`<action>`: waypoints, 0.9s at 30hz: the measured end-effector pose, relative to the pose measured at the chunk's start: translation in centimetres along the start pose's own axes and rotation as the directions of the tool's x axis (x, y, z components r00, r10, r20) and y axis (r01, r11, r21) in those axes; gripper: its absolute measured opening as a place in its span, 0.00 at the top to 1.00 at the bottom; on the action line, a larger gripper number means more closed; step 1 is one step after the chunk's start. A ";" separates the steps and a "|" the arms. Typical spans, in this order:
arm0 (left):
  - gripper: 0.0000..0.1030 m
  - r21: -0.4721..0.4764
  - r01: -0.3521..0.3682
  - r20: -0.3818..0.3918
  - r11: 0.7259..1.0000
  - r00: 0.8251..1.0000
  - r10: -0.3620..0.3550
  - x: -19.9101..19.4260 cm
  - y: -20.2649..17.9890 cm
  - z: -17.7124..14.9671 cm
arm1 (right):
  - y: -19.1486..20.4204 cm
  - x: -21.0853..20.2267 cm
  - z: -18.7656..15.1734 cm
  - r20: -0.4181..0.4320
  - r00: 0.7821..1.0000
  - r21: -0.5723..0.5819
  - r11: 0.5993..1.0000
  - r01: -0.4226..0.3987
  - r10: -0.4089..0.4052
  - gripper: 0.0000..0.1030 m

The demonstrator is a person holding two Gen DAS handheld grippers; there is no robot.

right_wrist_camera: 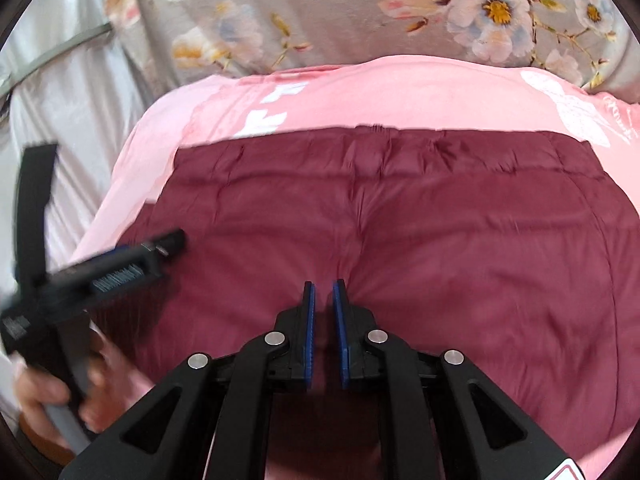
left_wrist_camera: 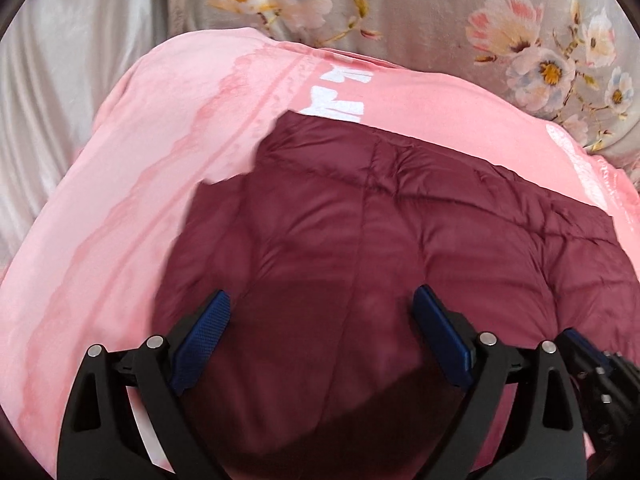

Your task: Fold large clothes

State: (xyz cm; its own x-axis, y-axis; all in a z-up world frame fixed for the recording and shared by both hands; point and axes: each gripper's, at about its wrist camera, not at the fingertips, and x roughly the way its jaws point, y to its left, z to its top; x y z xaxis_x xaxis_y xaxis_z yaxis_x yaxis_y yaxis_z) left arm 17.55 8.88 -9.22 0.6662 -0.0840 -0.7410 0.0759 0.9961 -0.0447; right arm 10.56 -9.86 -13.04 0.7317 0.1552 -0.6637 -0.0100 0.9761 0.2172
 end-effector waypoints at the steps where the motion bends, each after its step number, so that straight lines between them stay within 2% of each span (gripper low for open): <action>1: 0.12 -0.015 -0.003 -0.002 1.000 1.000 0.003 -0.8 0.7 -0.4 | 0.2 -0.2 -0.4 0.002 1.000 -0.011 1.000 0.007 -0.007 0.89; 5: 0.10 -0.150 -0.012 -0.024 0.989 1.000 0.009 -3.2 5.1 -1.9 | 0.4 -0.2 -1.4 0.005 1.000 -0.026 1.000 0.017 -0.017 0.89; 6: 0.09 -0.223 0.000 -0.042 0.975 0.999 -0.010 -3.2 6.8 -2.4 | 0.4 -0.1 -1.5 0.003 1.000 -0.022 1.000 0.015 -0.015 0.89; 8: 0.09 -0.312 0.022 -0.091 0.950 0.994 -0.053 -2.0 8.8 -3.0 | 0.1 0.1 -1.6 0.003 1.000 -0.012 1.000 0.006 -0.006 0.89; 10: 0.09 -0.379 0.069 -0.115 0.923 0.986 -0.121 -0.8 9.7 -3.4 | 0.0 0.1 -1.6 0.002 1.000 -0.004 1.000 -0.002 0.002 0.89; 11: 0.09 -0.402 0.074 -0.103 0.913 0.987 -0.125 -0.7 9.9 -3.5 | -0.1 0.0 -1.6 0.003 1.000 0.001 1.000 -0.005 0.005 0.89; 13: 0.11 -0.399 0.097 -0.090 0.912 0.985 -0.144 -0.9 9.3 -3.3 | -0.2 -0.8 -1.8 0.001 1.000 0.033 0.999 -0.016 0.016 0.89; 14: 0.14 -0.401 0.120 -0.088 0.908 0.982 -0.169 -0.9 9.1 -3.2 | -0.3 -1.7 -2.1 0.004 0.999 0.066 0.997 -0.049 0.049 0.88; 18: 0.50 -0.405 0.177 -0.090 0.897 0.969 -0.231 -1.3 7.9 -2.6 | 0.0 -2.7 -3.4 0.008 0.999 0.057 0.997 -0.053 0.053 0.88; 19: 0.62 -0.401 0.182 -0.077 0.898 0.970 -0.231 -1.8 7.5 -2.4 | 0.0 -2.7 -3.6 0.009 0.999 0.053 0.997 -0.051 0.051 0.88; 21: 0.76 -0.367 0.202 -0.051 0.908 0.970 -0.237 -3.2 6.6 -1.6 | -0.2 -2.5 -3.8 0.005 0.999 0.053 0.997 -0.053 0.053 0.88; 25: 0.82 -0.255 0.261 0.033 0.931 0.965 -0.261 -7.7 3.3 0.3 | -0.3 -1.6 -4.0 -0.003 0.999 0.053 0.997 -0.051 0.051 0.88; 27: 0.83 -0.187 0.298 0.076 0.936 0.954 -0.289 -10.0 1.0 1.3 | -0.4 -1.6 -3.9 -0.006 0.998 0.060 0.996 -0.060 0.060 0.88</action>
State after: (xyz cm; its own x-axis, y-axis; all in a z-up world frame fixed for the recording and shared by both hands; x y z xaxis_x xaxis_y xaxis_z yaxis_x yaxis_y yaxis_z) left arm 11.91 10.68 -0.93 0.6703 -0.3698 -0.6434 0.1306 0.9122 -0.3883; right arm 6.70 -9.92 -14.87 0.7257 0.2147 -0.6536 -0.0132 0.9542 0.2988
